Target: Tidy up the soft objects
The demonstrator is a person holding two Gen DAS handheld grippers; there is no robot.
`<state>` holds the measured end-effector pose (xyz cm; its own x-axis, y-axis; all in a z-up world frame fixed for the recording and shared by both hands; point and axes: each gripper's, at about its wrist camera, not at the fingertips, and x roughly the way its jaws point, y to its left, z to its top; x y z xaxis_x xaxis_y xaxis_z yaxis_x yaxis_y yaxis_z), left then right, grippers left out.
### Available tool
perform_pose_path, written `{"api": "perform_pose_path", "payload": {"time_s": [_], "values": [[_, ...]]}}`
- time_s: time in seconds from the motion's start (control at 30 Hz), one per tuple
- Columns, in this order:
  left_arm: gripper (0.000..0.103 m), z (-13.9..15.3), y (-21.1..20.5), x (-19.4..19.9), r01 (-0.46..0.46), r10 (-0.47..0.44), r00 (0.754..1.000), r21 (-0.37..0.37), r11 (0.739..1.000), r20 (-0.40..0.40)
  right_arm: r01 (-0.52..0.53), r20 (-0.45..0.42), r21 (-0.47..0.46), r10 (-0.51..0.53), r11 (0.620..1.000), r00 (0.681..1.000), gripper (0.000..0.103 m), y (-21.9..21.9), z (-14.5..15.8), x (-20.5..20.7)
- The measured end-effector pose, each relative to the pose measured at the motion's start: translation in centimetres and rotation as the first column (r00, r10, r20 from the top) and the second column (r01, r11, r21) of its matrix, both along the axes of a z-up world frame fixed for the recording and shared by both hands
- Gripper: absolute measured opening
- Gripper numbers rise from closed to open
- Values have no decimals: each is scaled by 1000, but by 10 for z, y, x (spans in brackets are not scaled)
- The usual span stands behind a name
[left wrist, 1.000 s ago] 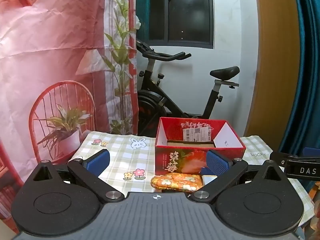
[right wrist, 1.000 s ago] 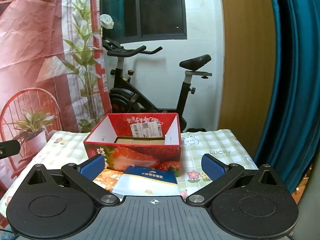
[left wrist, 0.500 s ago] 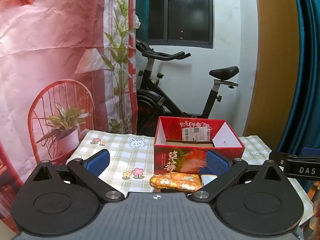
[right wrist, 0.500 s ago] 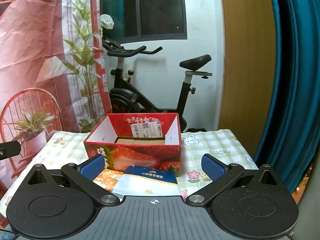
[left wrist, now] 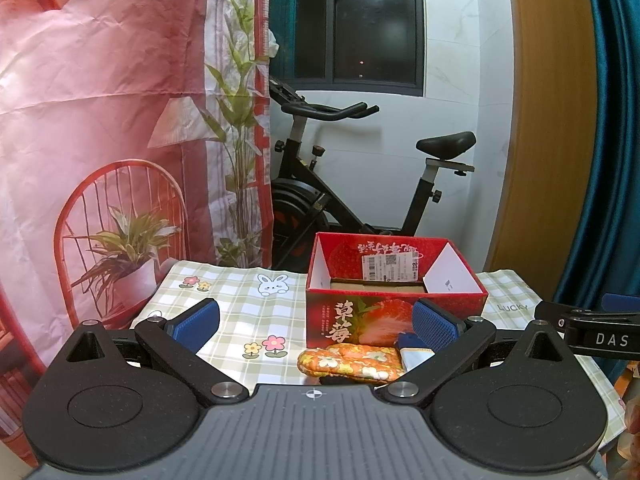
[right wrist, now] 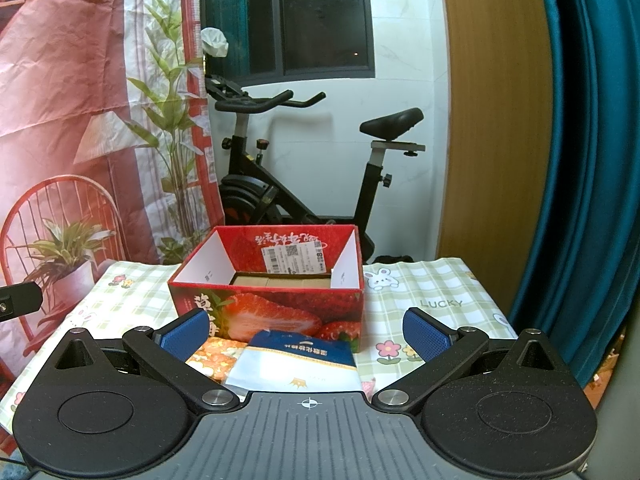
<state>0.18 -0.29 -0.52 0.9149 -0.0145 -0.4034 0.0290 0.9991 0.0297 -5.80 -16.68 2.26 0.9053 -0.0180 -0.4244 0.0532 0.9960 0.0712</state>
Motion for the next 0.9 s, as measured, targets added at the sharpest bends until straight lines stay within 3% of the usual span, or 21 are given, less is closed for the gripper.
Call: {"api": "perform_pose_path", "payload": {"time_s": [0.9], "values": [[103,-3,-3,-1,5,-5,1000,-6,1000,-7,0,-1,1,0,1000,1000,103,0,-1,1]]}}
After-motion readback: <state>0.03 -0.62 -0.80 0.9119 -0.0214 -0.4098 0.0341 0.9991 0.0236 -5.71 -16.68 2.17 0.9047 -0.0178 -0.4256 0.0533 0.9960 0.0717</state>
